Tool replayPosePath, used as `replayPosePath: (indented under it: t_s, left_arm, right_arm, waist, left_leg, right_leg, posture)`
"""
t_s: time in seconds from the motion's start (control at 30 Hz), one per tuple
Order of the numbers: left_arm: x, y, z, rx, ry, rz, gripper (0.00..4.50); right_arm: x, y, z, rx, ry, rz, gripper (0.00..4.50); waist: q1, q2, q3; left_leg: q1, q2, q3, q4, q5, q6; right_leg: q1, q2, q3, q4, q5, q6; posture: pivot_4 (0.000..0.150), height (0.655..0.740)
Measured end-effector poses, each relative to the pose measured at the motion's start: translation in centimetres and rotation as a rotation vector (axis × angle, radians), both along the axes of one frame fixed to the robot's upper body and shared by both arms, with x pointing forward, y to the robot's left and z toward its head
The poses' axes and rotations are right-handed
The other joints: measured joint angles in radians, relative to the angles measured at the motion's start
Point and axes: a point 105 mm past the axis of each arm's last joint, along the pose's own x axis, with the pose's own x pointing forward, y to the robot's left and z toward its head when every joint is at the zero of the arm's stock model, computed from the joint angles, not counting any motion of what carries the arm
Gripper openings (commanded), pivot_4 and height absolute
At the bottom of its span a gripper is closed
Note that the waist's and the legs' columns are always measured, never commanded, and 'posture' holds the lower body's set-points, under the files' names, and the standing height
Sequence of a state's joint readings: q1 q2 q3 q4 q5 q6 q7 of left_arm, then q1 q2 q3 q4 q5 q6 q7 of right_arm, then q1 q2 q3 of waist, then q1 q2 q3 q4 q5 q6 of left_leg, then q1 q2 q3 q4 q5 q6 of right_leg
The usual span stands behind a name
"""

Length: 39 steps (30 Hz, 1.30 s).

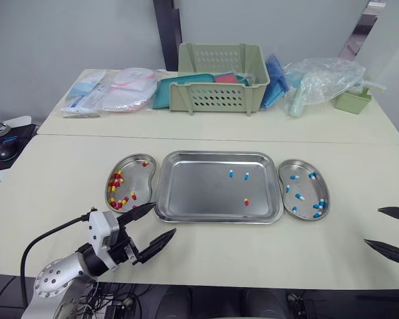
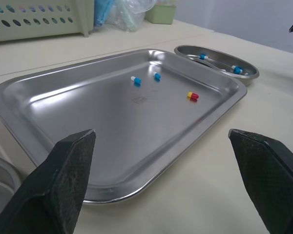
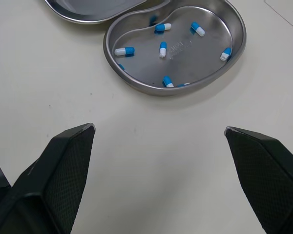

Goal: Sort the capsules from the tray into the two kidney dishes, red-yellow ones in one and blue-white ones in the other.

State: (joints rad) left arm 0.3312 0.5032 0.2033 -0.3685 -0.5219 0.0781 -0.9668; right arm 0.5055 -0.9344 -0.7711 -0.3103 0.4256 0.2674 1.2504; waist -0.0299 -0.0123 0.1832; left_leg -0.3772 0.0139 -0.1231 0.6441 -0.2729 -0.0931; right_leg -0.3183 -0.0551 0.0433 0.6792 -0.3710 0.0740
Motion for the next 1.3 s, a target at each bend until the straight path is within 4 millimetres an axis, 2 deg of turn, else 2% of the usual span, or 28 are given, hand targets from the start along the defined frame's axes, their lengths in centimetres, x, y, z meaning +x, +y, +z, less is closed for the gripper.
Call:
replayPosePath:
  t_s: [0.13,0.27,0.37,0.43,0.5,0.73,0.83,0.9,1.1,1.17,1.3]
  left_arm:
    - [0.5,-0.4,-0.6,0.004,0.004,-0.019,4.50]
    - [0.6,-0.6,-0.8,-0.001,0.010,-0.026,4.50]
    - [0.7,-0.5,-0.9,-0.001,0.013,-0.025,4.50]
    - [0.8,-0.6,-0.8,0.001,0.006,-0.029,4.50]
    - [0.8,-0.6,-0.8,0.002,0.005,-0.031,4.50]
    - [1.0,-0.7,-1.0,0.000,0.001,-0.039,4.50]
    - [0.9,-1.0,-1.2,0.000,-0.003,-0.055,4.50]
    - [0.9,-1.1,-1.2,0.001,-0.002,-0.058,4.50]
    - [0.9,-1.3,-1.3,0.002,-0.003,-0.067,4.50]
    - [1.0,-1.4,-1.3,0.000,-0.005,-0.071,4.50]
    - [1.0,-1.5,-1.2,-0.002,-0.005,-0.074,4.50]
  right_arm:
    - [-0.3,3.5,1.0,0.032,-0.012,0.101,4.49]
    - [-0.1,8.7,2.3,0.099,-0.073,0.228,4.49]
    - [-0.4,13.1,1.9,0.181,-0.082,0.303,4.49]
    - [-0.3,14.9,1.5,0.225,-0.084,0.313,4.49]
    - [1.0,16.2,1.5,0.279,-0.128,0.271,4.49]
    - [4.7,18.8,0.2,0.346,-0.195,0.119,4.49]
    - [6.0,20.5,-1.7,0.343,-0.172,0.076,3.87]
    - [6.6,21.0,-2.2,0.330,-0.177,0.062,3.24]
    - [9.8,23.2,-1.9,0.304,-0.234,0.002,3.24]
    - [11.0,23.7,-2.1,0.293,-0.225,-0.045,3.24]
    - [12.3,24.5,-2.7,0.293,-0.172,-0.103,3.24]
  waist:
    - [-0.002,0.000,0.000]
    - [-0.001,0.000,0.000]
    - [0.001,-0.001,0.000]
    - [0.000,-0.001,0.000]
    - [0.000,-0.002,-0.001]
    - [-0.001,-0.002,-0.001]
    - [-0.002,-0.002,-0.001]
    - [-0.002,-0.002,-0.001]
    - [-0.004,-0.001,-0.001]
    - [-0.004,-0.001,-0.001]
    - [-0.004,-0.001,-0.001]
  left_leg:
    - [0.000,0.000,0.000,0.000,0.000,0.000]
    - [0.000,0.000,-0.001,0.000,0.000,0.000]
    - [-0.001,0.000,-0.003,0.000,0.000,0.000]
    - [-0.002,0.000,-0.003,0.001,0.000,0.000]
    - [-0.001,0.000,-0.003,0.001,0.000,0.000]
    - [-0.002,0.000,-0.004,0.000,0.000,0.000]
    - [-0.002,0.000,-0.004,0.000,0.000,0.000]
    - [-0.002,0.000,-0.004,0.000,0.000,0.000]
    - [-0.002,0.000,-0.005,0.000,0.000,0.000]
    - [-0.003,-0.001,-0.005,-0.001,0.000,0.000]
    - [-0.005,-0.001,-0.005,-0.001,0.000,0.000]
  right_leg:
    - [0.000,0.000,0.000,0.000,0.000,0.000]
    - [0.000,0.000,-0.001,0.000,0.000,0.000]
    - [0.000,0.000,-0.002,0.000,0.000,0.000]
    - [0.000,0.000,-0.002,0.000,0.000,0.000]
    - [0.000,0.000,-0.002,0.000,0.000,0.000]
    - [-0.002,0.000,-0.003,0.000,0.000,0.000]
    - [-0.003,0.000,-0.002,0.001,0.000,0.000]
    - [-0.003,0.000,-0.002,0.001,0.000,0.000]
    - [-0.004,0.001,-0.002,0.002,0.000,0.000]
    - [-0.005,0.001,-0.002,0.002,0.000,0.000]
    - [-0.008,0.001,-0.002,0.002,0.000,0.000]
  posture:
    - [0.150,0.7400]
    - [0.150,0.7400]
    - [0.150,0.7400]
    - [0.150,0.7400]
    - [0.150,0.7400]
    - [0.150,0.7400]
    - [0.150,0.7400]
    - [0.150,0.7400]
    - [0.150,0.7400]
    - [0.150,0.7400]
    - [0.150,0.7400]
